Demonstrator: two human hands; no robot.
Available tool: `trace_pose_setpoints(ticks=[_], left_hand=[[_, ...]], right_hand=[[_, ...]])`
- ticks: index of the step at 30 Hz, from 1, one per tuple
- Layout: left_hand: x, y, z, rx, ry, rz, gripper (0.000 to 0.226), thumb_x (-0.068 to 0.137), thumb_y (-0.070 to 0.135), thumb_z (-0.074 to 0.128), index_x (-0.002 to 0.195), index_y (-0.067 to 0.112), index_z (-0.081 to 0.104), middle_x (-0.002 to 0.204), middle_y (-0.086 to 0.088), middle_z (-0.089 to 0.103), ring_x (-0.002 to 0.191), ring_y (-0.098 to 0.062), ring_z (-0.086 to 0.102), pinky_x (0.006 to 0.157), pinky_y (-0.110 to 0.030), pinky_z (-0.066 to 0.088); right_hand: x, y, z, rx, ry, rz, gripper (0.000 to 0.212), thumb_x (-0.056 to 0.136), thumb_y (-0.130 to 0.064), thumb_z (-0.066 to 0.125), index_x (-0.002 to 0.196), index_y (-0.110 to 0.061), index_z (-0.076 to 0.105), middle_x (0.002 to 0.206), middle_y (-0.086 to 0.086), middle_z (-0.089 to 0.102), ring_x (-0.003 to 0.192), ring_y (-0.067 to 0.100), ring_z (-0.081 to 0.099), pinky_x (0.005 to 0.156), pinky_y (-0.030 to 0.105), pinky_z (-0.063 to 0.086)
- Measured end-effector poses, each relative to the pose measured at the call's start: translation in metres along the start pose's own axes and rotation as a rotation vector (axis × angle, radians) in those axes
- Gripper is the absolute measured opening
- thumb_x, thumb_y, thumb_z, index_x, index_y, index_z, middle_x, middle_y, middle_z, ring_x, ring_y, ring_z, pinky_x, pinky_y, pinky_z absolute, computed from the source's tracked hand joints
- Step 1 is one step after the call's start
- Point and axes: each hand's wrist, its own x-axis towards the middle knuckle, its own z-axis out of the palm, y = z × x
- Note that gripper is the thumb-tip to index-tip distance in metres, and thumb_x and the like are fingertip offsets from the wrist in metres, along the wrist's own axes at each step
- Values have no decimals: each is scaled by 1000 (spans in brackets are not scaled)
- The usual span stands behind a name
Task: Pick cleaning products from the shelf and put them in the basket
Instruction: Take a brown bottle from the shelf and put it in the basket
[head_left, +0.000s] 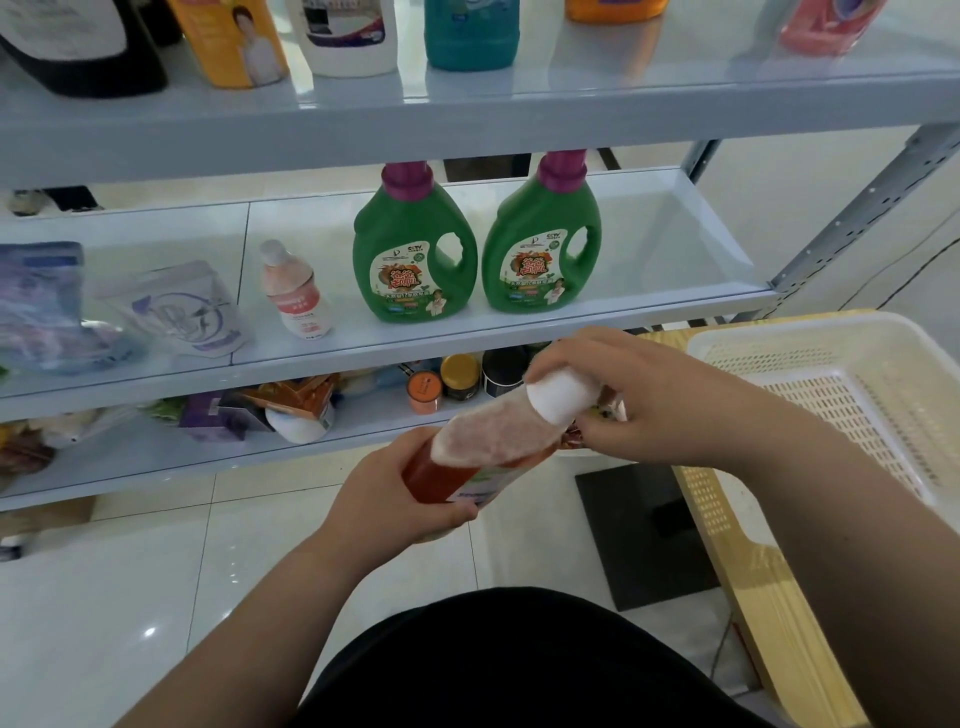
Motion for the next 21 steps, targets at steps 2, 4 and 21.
trace_pose_setpoints(ticks=[2,4,21], left_hand=[[0,1,1,2,-2,2,67,49,61,84,107,72,51,101,39,66,93,11,63,79,-34,62],[0,1,2,5,-4,19,67,50,61,84,107,72,51,101,39,66,92,10,64,78,-35,62],[2,-1,6,-35,3,-7,72,47,60,87,109,72,53,102,37,68,95,9,66,77,-24,57]], right_hand=[[0,-1,1,-34,-9,80,61,78,-69,60,133,-60,34,125,-27,48,101,-2,55,80,26,51],[4,0,1,-119,14,149,53,79,-80,44,124,-52,42,109,-26,56,93,2,58,72,30,51],[-13,8,-10,214,220,-31,48,74,-18,77,106,-47,56,117,-20,60,109,7,60,81,29,52]])
